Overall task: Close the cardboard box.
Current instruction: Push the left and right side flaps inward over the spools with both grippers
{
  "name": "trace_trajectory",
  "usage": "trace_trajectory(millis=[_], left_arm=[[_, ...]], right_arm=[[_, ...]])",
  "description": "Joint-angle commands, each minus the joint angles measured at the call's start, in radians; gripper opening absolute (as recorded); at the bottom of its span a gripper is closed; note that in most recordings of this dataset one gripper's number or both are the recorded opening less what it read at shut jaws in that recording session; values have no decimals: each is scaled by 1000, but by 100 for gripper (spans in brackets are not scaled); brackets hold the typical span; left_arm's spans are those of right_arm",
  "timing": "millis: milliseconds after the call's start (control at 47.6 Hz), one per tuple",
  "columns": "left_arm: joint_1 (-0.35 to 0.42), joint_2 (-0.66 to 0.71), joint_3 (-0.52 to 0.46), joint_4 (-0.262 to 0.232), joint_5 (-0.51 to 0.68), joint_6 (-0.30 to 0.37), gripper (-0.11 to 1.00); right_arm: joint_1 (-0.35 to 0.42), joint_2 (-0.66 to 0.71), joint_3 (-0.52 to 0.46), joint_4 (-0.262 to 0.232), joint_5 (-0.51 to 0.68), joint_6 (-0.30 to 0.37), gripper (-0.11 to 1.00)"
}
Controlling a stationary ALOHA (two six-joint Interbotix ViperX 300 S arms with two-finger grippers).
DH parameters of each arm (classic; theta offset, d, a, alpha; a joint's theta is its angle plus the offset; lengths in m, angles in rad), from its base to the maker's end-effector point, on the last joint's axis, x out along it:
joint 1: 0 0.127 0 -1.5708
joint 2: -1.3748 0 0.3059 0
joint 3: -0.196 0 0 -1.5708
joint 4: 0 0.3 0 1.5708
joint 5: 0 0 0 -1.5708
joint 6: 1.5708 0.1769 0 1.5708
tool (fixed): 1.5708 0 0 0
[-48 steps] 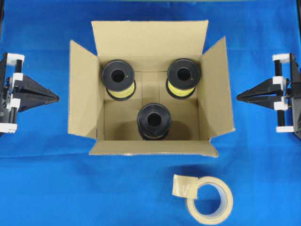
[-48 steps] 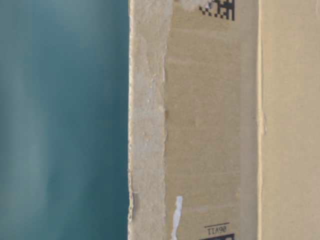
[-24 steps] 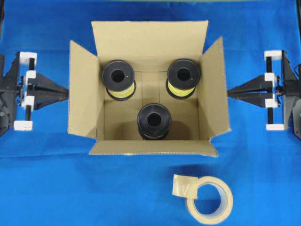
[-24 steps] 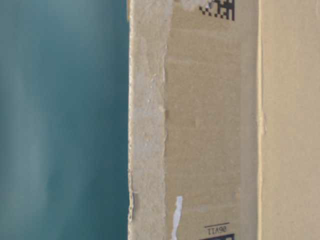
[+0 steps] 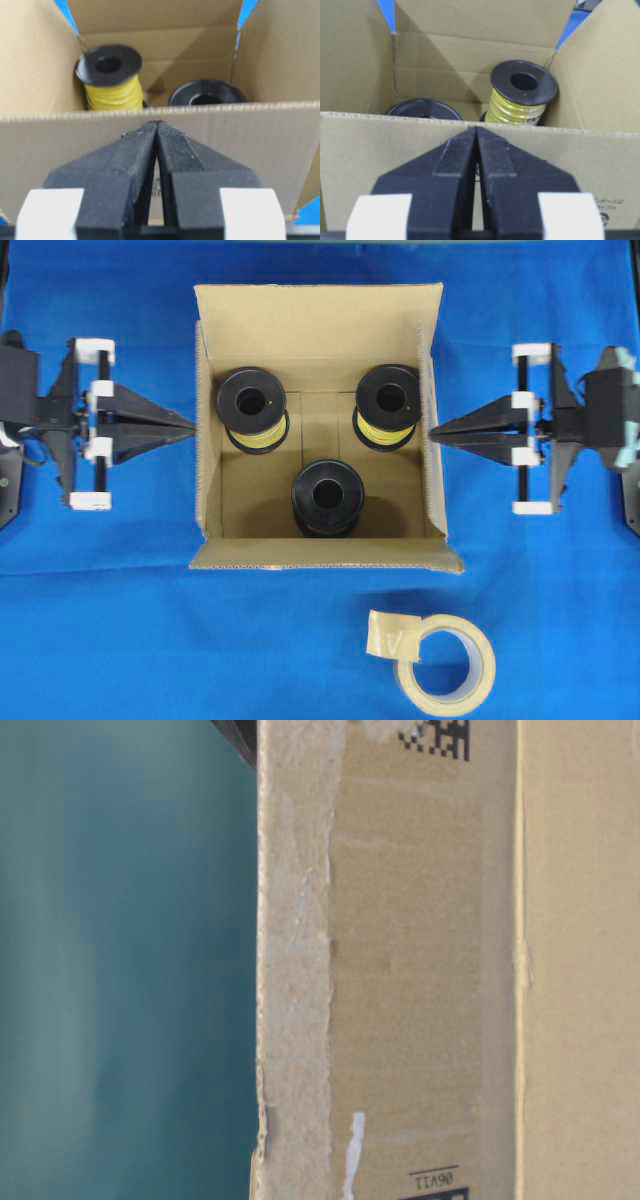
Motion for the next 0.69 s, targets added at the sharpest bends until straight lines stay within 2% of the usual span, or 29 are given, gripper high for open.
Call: trace_trajectory(millis=[0,189,378,672], left_arm=[[3,57,-43,-2,-12,0,0],[3,193,-92,-2,-15,0,0],[3,301,-126,-5,-17,-11,0],[3,347,-156,-5,-17,-11,0]], right_arm=[[0,41,-41,0,-20,-2,0],[0,155,-67,3,-23,0,0],[0,239,-78,26,-46,0,0],[-2,268,-84,32,-44,0,0]])
